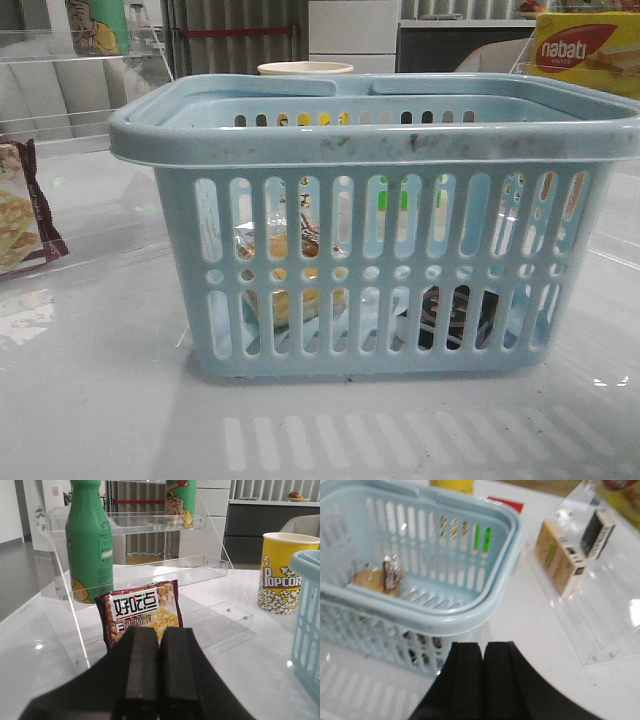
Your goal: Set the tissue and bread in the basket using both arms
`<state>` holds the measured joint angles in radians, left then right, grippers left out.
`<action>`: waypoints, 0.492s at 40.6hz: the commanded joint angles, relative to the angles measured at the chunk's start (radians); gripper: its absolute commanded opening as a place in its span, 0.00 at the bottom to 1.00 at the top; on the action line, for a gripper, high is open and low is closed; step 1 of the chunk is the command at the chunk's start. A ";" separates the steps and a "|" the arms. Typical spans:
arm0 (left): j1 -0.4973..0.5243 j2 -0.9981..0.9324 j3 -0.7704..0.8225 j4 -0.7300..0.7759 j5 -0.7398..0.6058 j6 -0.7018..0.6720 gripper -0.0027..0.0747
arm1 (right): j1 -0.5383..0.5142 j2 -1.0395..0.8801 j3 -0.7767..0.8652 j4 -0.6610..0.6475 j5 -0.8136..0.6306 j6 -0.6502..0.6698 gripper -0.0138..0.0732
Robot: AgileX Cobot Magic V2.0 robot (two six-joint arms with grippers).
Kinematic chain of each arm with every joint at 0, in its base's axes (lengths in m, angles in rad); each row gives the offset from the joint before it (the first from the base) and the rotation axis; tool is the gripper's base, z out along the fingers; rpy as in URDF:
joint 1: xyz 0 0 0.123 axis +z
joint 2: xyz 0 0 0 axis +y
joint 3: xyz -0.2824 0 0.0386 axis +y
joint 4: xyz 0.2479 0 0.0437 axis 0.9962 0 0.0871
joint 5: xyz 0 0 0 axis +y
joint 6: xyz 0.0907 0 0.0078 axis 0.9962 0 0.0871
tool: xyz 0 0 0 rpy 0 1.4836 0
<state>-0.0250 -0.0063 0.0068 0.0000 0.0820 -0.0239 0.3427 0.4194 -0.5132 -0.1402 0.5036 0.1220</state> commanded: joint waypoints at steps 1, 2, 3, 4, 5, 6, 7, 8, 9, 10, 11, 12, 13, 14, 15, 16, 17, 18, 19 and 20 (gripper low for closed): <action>-0.007 -0.017 0.000 0.000 -0.100 -0.007 0.15 | -0.113 -0.097 0.103 -0.025 -0.284 -0.009 0.22; -0.007 -0.017 0.000 0.000 -0.100 -0.007 0.15 | -0.143 -0.121 0.143 -0.025 -0.318 -0.009 0.22; -0.007 -0.017 0.000 0.000 -0.100 -0.007 0.15 | -0.157 -0.144 0.172 -0.025 -0.351 -0.009 0.22; -0.007 -0.017 0.000 0.000 -0.100 -0.007 0.15 | -0.184 -0.175 0.201 -0.025 -0.392 -0.009 0.22; -0.007 -0.017 0.000 0.000 -0.100 -0.007 0.15 | -0.208 -0.198 0.238 -0.025 -0.418 -0.009 0.22; -0.007 -0.017 0.000 0.000 -0.100 -0.007 0.15 | -0.225 -0.228 0.265 -0.024 -0.451 -0.009 0.22; -0.007 -0.017 0.000 0.000 -0.100 -0.007 0.15 | -0.245 -0.256 0.299 -0.023 -0.471 -0.009 0.22; -0.007 -0.017 0.000 0.000 -0.100 -0.007 0.15 | -0.257 -0.275 0.322 -0.023 -0.496 -0.009 0.22; -0.007 -0.017 0.000 0.000 -0.100 -0.007 0.15 | -0.272 -0.299 0.352 -0.023 -0.516 -0.009 0.22; -0.007 -0.017 0.000 0.000 -0.100 -0.007 0.15 | -0.283 -0.316 0.380 -0.023 -0.528 -0.009 0.22; -0.007 -0.017 0.000 0.000 -0.100 -0.007 0.15 | -0.295 -0.337 0.400 -0.023 -0.543 -0.009 0.22; -0.007 -0.017 0.000 0.000 -0.100 -0.007 0.15 | -0.305 -0.356 0.423 -0.023 -0.554 -0.009 0.22; -0.007 -0.017 0.000 0.000 -0.100 -0.007 0.15 | -0.312 -0.373 0.445 -0.023 -0.565 -0.009 0.22; -0.007 -0.017 0.000 0.000 -0.100 -0.007 0.15 | -0.317 -0.384 0.465 -0.023 -0.573 -0.009 0.22; -0.007 -0.017 0.000 0.000 -0.100 -0.007 0.15 | -0.321 -0.399 0.479 -0.023 -0.582 -0.009 0.22; -0.007 -0.017 0.000 0.000 -0.100 -0.007 0.15 | -0.324 -0.409 0.491 -0.023 -0.589 -0.009 0.22; -0.007 -0.017 0.000 0.000 -0.100 -0.007 0.15 | -0.327 -0.418 0.507 -0.023 -0.594 -0.009 0.22; -0.007 -0.017 0.000 0.000 -0.100 -0.007 0.15 | -0.329 -0.430 0.519 -0.023 -0.603 -0.009 0.22; -0.007 -0.017 0.000 0.000 -0.100 -0.007 0.15 | -0.330 -0.442 0.534 -0.023 -0.612 -0.009 0.22; -0.007 -0.017 0.000 0.000 -0.100 -0.007 0.15 | -0.333 -0.450 0.547 -0.023 -0.619 -0.009 0.22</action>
<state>-0.0250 -0.0063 0.0068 0.0000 0.0820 -0.0239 0.0224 -0.0025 0.0192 -0.1479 0.0205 0.1220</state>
